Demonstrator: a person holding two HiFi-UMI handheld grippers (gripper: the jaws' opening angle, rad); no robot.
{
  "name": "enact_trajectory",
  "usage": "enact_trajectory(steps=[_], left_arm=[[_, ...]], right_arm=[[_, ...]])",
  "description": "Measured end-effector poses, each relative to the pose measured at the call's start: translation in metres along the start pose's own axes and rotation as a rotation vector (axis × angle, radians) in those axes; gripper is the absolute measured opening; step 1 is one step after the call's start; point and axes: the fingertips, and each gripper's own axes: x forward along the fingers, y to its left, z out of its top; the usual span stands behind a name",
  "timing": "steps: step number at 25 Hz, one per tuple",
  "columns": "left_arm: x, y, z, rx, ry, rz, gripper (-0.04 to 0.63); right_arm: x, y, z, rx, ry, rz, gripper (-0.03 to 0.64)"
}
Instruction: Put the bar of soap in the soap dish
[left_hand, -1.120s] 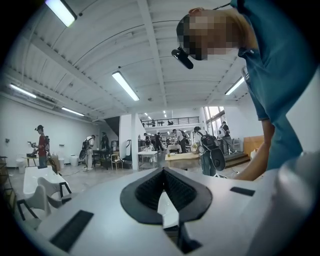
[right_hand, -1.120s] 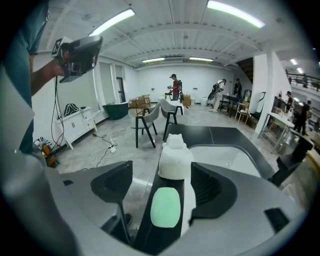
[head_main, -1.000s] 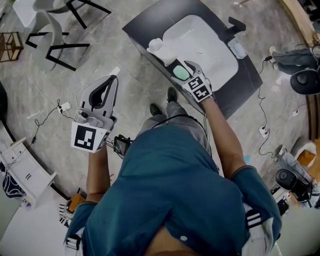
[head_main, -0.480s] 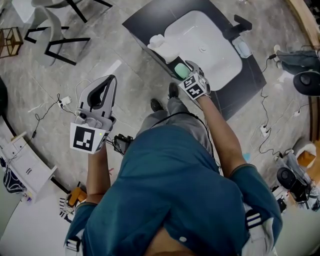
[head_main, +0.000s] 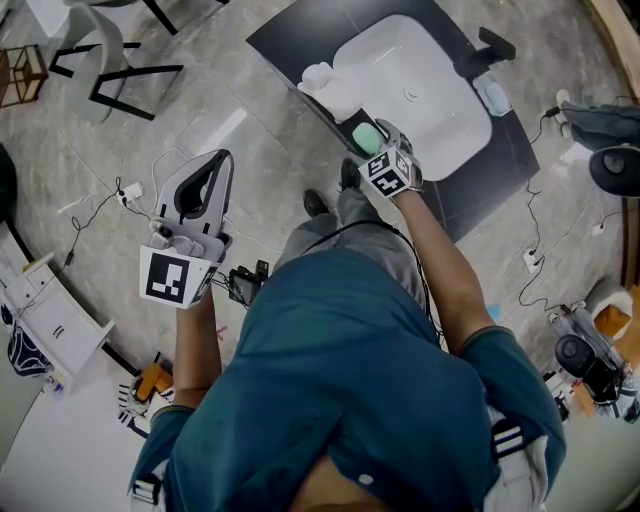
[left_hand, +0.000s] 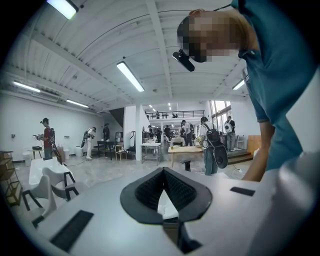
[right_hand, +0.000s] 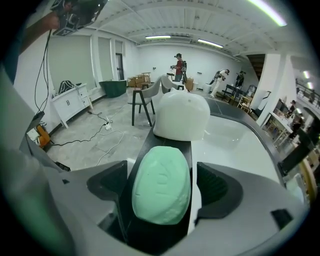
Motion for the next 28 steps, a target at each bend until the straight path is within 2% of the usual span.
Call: enact_trajectory(steps=[11, 28], left_arm=[[0.003, -0.001, -0.008, -0.012, 0.025, 0.002, 0.003], [0.005, -0.009, -0.008, -0.011, 0.027, -0.005, 0.003]], right_arm=[[0.003, 0.002, -0.001, 0.023, -0.080, -0.045, 0.416], [0.002, 0.000, -0.002, 0.048, -0.086, -0.058, 0.414]])
